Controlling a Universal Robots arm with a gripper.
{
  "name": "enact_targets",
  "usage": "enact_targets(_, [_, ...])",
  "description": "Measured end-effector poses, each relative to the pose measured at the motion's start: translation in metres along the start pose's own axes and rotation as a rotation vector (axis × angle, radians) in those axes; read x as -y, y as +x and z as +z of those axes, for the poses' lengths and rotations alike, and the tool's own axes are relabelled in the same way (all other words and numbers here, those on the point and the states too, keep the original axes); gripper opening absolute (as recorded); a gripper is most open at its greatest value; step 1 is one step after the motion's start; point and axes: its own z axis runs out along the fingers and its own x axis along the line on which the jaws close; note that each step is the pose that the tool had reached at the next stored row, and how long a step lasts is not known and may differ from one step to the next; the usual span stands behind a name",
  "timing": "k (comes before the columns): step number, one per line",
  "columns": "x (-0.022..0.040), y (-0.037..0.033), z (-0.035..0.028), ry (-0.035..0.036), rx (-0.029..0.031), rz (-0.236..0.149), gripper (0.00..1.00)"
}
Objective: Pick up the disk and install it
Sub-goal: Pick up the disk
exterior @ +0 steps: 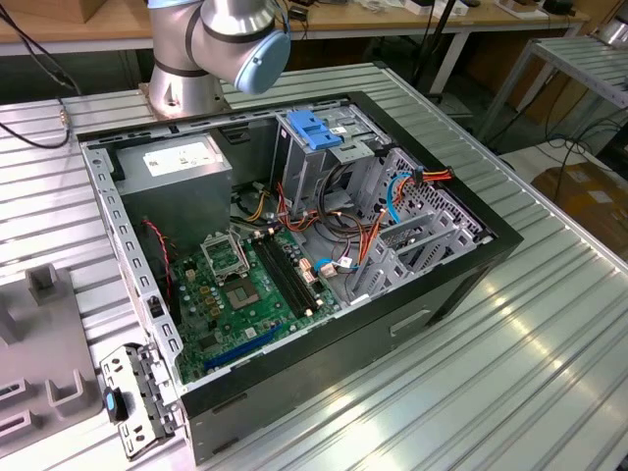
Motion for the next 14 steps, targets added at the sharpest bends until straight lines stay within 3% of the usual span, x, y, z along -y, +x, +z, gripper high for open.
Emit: enact_targets(14, [0.0000, -0.0001, -0.0538, 0.0000, 0.0000, 0.000, 0.37])
